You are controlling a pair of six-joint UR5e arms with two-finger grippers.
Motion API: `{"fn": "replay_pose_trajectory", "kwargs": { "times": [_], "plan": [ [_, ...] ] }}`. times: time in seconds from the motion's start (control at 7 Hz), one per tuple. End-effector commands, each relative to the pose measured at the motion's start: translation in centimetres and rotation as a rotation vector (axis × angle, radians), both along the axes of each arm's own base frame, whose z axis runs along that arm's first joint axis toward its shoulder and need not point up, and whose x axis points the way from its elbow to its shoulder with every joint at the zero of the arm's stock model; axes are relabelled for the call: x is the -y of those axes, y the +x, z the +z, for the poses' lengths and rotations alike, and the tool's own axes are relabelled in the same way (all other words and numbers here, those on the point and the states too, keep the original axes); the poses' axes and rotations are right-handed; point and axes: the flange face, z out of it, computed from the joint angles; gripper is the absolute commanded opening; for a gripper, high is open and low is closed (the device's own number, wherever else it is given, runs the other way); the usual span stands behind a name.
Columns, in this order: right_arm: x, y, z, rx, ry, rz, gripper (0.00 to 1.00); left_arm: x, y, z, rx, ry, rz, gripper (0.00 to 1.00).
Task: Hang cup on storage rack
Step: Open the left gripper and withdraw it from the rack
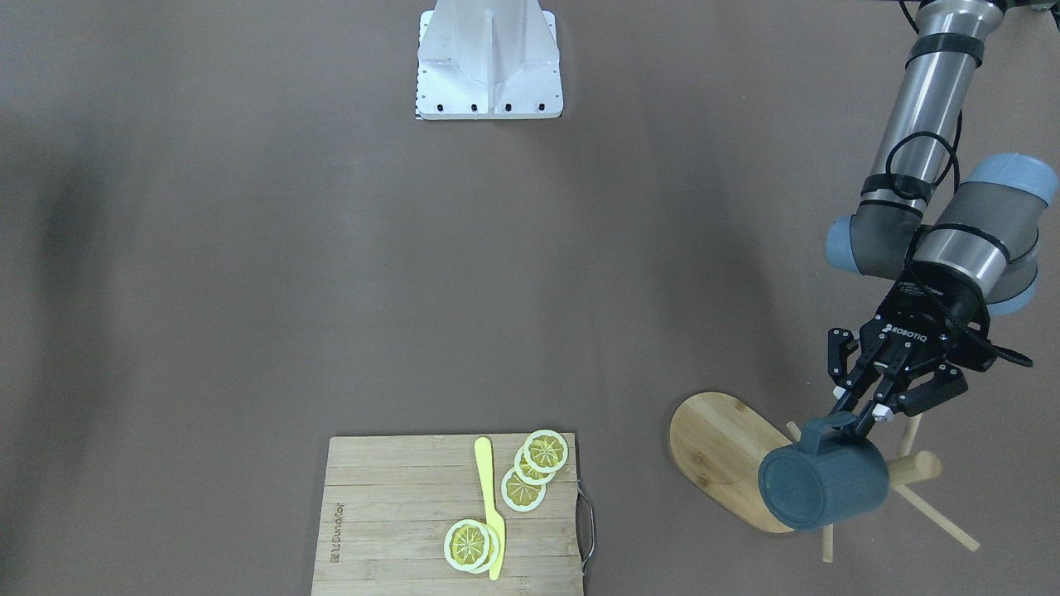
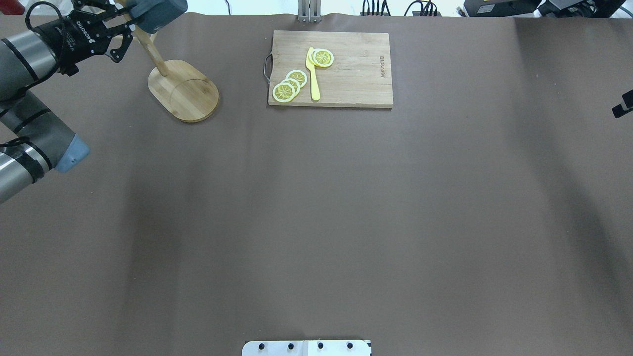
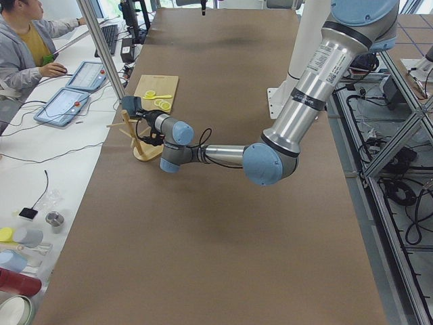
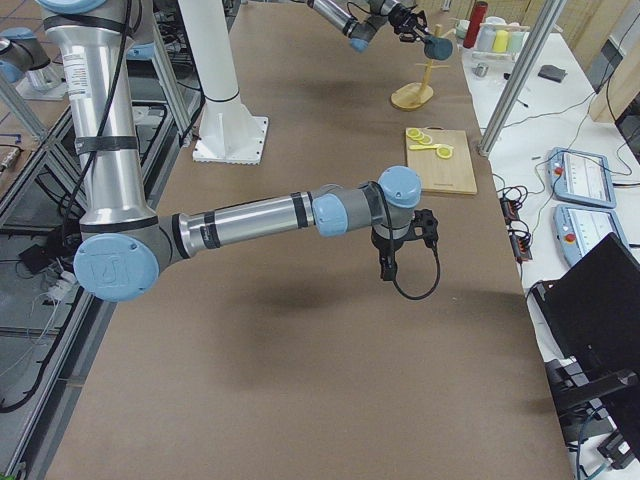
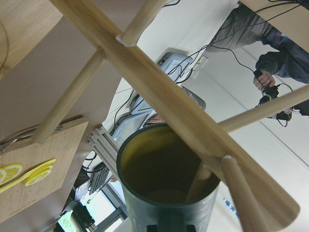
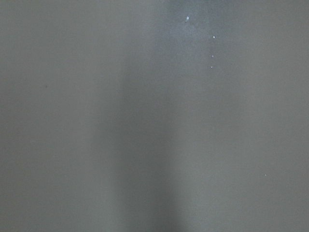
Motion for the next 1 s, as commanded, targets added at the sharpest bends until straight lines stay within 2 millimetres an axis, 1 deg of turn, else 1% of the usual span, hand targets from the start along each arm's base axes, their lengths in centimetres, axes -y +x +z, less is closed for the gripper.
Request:
{"fn": "replay_pose_trajectory", "kwargs": {
  "times": [0.0, 0.29, 0.43, 0.57, 0.71, 0.86],
  "plan": [
    [0.0, 0.0, -0.1, 0.000, -0.001, 0.002, 1.00, -0.1, 0.0, 0.1, 0.008, 0.009, -0.001, 0.97],
    [0.2, 0.0, -0.3, 0.001, 0.004, 0.002, 1.00, -0.5, -0.3, -0.5, 0.005, 0.027, 0.015, 0.98],
    [0.3, -0.1, -0.5, 0.001, 0.006, 0.001, 1.00, -2.3, -1.1, -0.8, 0.034, 0.085, 0.022, 0.98],
    [0.4, -0.1, -0.5, 0.002, 0.008, 0.001, 1.00, -4.9, -2.5, -0.3, 0.138, 0.201, 0.015, 0.98],
    [0.4, 0.0, -0.5, 0.001, 0.006, 0.002, 1.00, -7.4, -4.6, 0.6, 0.275, 0.337, -0.011, 0.98],
    [0.4, 0.0, -0.4, 0.000, 0.005, 0.003, 1.00, -8.7, -7.1, 1.8, 0.405, 0.444, -0.062, 0.98]
  ]
}}
